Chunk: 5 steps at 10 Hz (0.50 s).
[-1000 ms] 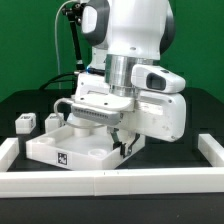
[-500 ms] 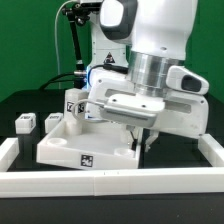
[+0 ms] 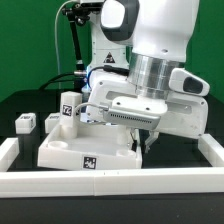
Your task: Assemble square table
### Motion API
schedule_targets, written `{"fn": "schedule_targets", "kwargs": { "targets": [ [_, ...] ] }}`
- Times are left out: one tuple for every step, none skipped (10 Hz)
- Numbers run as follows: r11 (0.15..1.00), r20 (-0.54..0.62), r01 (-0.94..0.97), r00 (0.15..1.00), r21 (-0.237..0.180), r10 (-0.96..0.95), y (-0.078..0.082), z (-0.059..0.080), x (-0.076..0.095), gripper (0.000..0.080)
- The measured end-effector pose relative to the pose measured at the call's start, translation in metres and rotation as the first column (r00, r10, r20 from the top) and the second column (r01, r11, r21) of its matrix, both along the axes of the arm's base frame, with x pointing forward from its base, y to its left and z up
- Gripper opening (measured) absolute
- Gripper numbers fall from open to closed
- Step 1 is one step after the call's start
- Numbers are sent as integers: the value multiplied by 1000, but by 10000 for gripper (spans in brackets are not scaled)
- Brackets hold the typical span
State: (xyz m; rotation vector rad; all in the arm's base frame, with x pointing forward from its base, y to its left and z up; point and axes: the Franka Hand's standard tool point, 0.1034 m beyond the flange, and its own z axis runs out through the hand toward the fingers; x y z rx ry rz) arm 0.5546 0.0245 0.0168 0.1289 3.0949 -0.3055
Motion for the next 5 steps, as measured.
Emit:
{"fn": "schedule_targets", "kwargs": {
  "targets": [
    [1000,-12,18,1000,-5,-18,8,-1,-4,60],
    [999,-14,35,999,-6,-35,21,1,-4,60],
    [999,-19,39,999,-9,-40,31,3,-3,60],
    [999,-27,42,999,-16,-42,40,4,-2,60],
    [999,-38,36,999,-22,-37,49,5,0,60]
  ]
}}
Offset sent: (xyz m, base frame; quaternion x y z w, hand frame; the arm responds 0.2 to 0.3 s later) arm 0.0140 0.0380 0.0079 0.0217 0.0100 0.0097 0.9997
